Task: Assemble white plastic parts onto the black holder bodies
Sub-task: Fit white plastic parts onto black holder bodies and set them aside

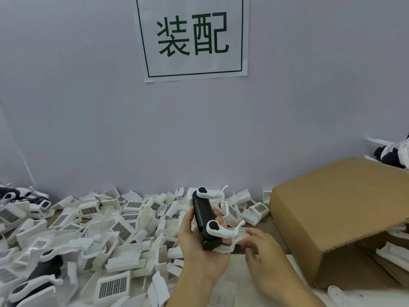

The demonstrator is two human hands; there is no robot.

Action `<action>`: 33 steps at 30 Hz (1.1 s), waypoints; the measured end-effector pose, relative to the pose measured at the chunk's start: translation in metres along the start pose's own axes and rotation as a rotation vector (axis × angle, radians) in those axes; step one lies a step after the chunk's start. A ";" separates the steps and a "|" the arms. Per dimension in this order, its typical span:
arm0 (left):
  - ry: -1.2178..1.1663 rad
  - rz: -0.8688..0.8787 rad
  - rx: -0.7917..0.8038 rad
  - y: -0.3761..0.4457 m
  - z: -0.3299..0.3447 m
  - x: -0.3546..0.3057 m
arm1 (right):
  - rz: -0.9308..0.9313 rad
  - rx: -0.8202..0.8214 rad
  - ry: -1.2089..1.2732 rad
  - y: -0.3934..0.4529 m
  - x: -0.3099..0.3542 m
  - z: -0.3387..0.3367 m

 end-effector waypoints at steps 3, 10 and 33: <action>-0.001 0.009 -0.005 0.001 -0.002 -0.001 | 0.059 0.147 -0.119 0.002 -0.003 0.006; 0.244 0.130 -0.149 0.009 -0.004 0.004 | 0.032 0.001 -0.144 -0.002 -0.003 -0.001; 0.822 0.150 -0.215 0.016 -0.011 0.017 | -0.240 -0.368 0.284 -0.017 0.023 -0.063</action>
Point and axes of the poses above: each hand's wrist, its own y-axis towards the middle knuckle, its own z-axis out of the palm, x = y × z, the point moved 3 cm from there along y, towards the middle knuckle, and after that the axes turned 8 degrees about x, right-handed, at the moved point
